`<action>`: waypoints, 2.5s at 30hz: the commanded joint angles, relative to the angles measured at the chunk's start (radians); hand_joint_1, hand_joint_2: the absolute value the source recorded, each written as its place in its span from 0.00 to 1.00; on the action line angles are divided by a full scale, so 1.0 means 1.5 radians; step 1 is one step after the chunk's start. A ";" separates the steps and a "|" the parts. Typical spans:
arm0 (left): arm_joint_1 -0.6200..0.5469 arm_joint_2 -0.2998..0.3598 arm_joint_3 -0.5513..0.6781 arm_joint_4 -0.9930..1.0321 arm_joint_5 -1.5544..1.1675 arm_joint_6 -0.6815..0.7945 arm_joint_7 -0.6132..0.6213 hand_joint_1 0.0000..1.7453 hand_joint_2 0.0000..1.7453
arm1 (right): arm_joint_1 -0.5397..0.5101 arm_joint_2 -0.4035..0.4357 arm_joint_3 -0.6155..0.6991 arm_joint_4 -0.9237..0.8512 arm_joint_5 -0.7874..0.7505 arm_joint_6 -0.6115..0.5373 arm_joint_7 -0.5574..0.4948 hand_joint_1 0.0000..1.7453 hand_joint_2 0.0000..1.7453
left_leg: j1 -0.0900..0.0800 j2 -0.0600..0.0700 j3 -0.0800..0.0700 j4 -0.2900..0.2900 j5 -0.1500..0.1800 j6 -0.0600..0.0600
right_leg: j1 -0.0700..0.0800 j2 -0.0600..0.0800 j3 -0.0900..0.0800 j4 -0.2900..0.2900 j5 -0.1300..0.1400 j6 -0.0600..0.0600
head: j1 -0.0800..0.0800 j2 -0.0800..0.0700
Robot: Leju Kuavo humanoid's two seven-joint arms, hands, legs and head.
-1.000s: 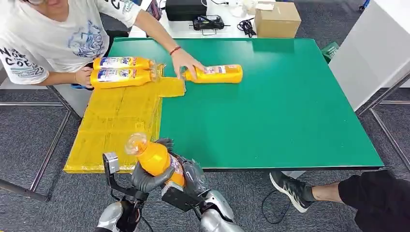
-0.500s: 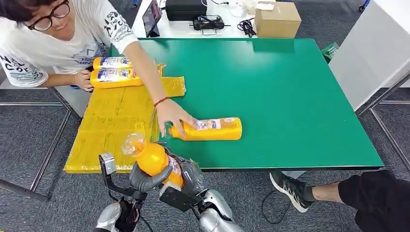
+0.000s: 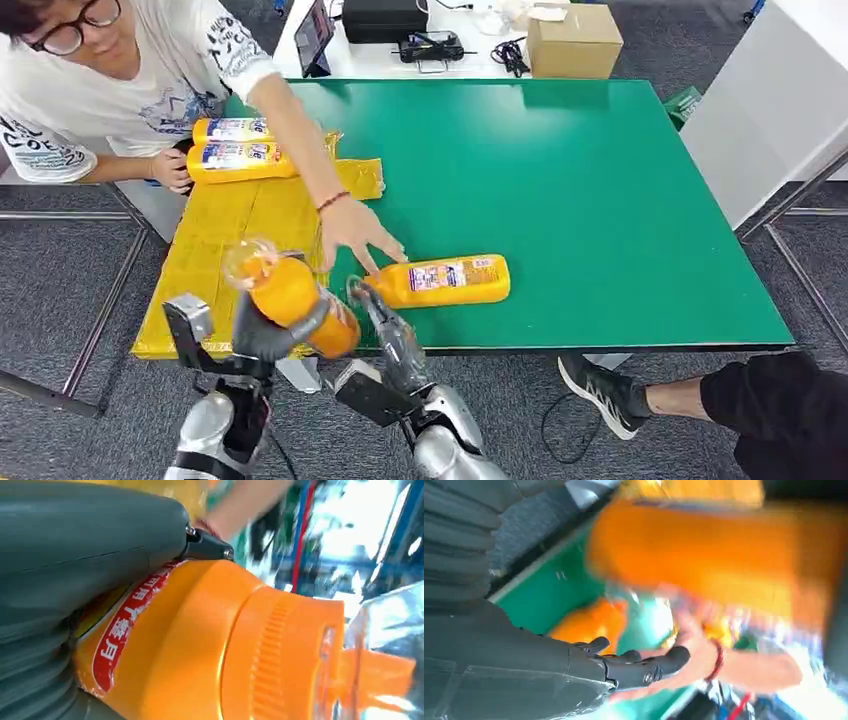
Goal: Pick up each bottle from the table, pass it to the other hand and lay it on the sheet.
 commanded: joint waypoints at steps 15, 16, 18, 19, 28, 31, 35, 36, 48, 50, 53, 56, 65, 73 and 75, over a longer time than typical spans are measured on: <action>-0.111 0.036 0.069 0.028 -0.312 0.277 -0.053 1.00 1.00 | 0.066 -0.052 -0.070 -0.345 -0.067 -0.099 -0.064 0.00 0.00 | 0.001 -0.002 0.003 0.001 -0.002 -0.001 | 0.001 -0.002 0.004 0.000 -0.002 -0.001 | 0.000 0.000; -0.135 0.049 0.056 0.059 -0.400 0.313 -0.033 1.00 1.00 | 0.066 -0.049 -0.076 -0.370 -0.088 -0.113 -0.081 0.00 0.00 | 0.000 -0.002 0.002 0.001 -0.001 -0.001 | 0.001 -0.002 0.003 0.001 -0.002 -0.001 | 0.000 0.000; -0.188 0.072 0.028 0.146 -0.540 0.366 -0.011 1.00 1.00 | 0.058 -0.053 -0.076 -0.400 -0.101 -0.113 -0.081 0.00 0.00 | 0.000 -0.002 0.000 0.000 0.000 0.000 | 0.000 -0.002 0.001 0.000 -0.001 -0.001 | 0.000 0.000; -0.224 0.086 0.002 0.211 -0.632 0.396 0.002 1.00 1.00 | 0.049 -0.057 -0.070 -0.404 -0.105 -0.098 -0.076 0.00 0.00 | 0.000 -0.002 0.002 0.000 0.000 -0.001 | 0.000 -0.002 0.003 0.000 -0.001 -0.001 | 0.000 0.000; -0.340 0.107 -0.076 0.432 -0.820 0.418 0.058 1.00 1.00 | 0.022 -0.060 -0.032 -0.375 -0.092 -0.077 -0.082 0.00 0.00 | 0.000 -0.001 0.004 -0.001 0.001 -0.001 | 0.000 -0.001 0.004 -0.001 0.000 -0.001 | 0.000 0.000; -0.388 0.128 -0.115 0.510 -0.875 0.380 0.077 1.00 1.00 | 0.018 -0.062 -0.019 -0.368 -0.097 -0.060 -0.079 0.00 0.00 | 0.001 0.000 0.004 0.000 0.000 -0.001 | 0.001 -0.001 0.004 0.000 -0.001 -0.001 | 0.000 0.000; -0.429 0.141 -0.114 0.612 -0.855 0.335 0.047 1.00 1.00 | 0.021 -0.060 -0.012 -0.336 -0.104 -0.041 -0.092 0.00 1.00 | 0.001 0.001 0.004 0.000 0.001 -0.001 | 0.001 0.000 0.003 0.000 0.000 -0.001 | 0.000 0.000; -0.432 0.142 -0.113 0.620 -0.852 0.330 0.044 1.00 1.00 | 0.021 -0.059 -0.010 -0.332 -0.105 -0.040 -0.094 0.00 1.00 | 0.001 0.001 0.003 -0.001 0.001 -0.001 | 0.001 0.001 0.003 -0.001 0.000 -0.001 | 0.000 0.000; -0.460 0.158 -0.124 0.681 -0.830 0.231 0.041 1.00 1.00 | 0.010 -0.058 0.008 -0.303 -0.107 -0.017 -0.092 0.00 1.00 | 0.001 0.002 0.002 0.000 0.000 -0.001 | 0.001 0.002 0.002 0.000 0.000 -0.001 | 0.000 0.000; -0.464 0.162 -0.124 0.695 -0.825 0.210 0.036 1.00 1.00 | 0.008 -0.057 0.011 -0.293 -0.109 -0.011 -0.090 0.00 1.00 | 0.001 0.003 0.003 0.000 0.000 -0.001 | 0.001 0.002 0.003 0.000 0.000 -0.002 | 0.000 0.000; -0.480 0.171 -0.131 0.715 -0.817 0.163 0.043 1.00 1.00 | 0.002 -0.056 0.017 -0.272 -0.109 -0.008 -0.090 0.00 1.00 | 0.001 0.003 0.006 0.000 -0.001 -0.002 | 0.001 0.003 0.005 0.000 -0.001 -0.002 | 0.000 0.000; -0.479 0.179 -0.139 0.718 -0.817 0.141 0.050 1.00 1.00 | -0.001 -0.055 0.020 -0.259 -0.113 0.002 -0.087 0.00 1.00 | 0.001 0.003 0.003 0.000 0.000 -0.001 | 0.001 0.002 0.003 0.000 0.000 -0.002 | 0.000 0.000; -0.456 0.179 -0.154 0.735 -0.808 0.090 0.051 1.00 1.00 | -0.005 -0.050 0.030 -0.237 -0.121 0.019 -0.087 0.00 1.00 | 0.001 0.003 0.004 -0.001 0.000 -0.001 | 0.001 0.002 0.004 0.000 0.000 -0.001 | 0.000 0.000; -0.429 0.171 -0.157 0.737 -0.771 0.048 0.033 0.00 0.00 | -0.012 -0.047 0.035 -0.212 -0.128 0.034 -0.087 0.00 1.00 | 0.000 0.003 0.004 -0.001 0.001 -0.001 | 0.000 0.002 0.004 -0.001 0.000 -0.001 | 0.000 0.000; -0.428 0.170 -0.158 0.737 -0.771 0.048 0.033 0.00 0.00 | -0.012 -0.047 0.035 -0.212 -0.128 0.034 -0.087 0.00 1.00 | 0.001 0.004 0.008 -0.002 -0.001 -0.001 | 0.001 0.004 0.007 -0.001 0.000 -0.002 | 0.000 0.000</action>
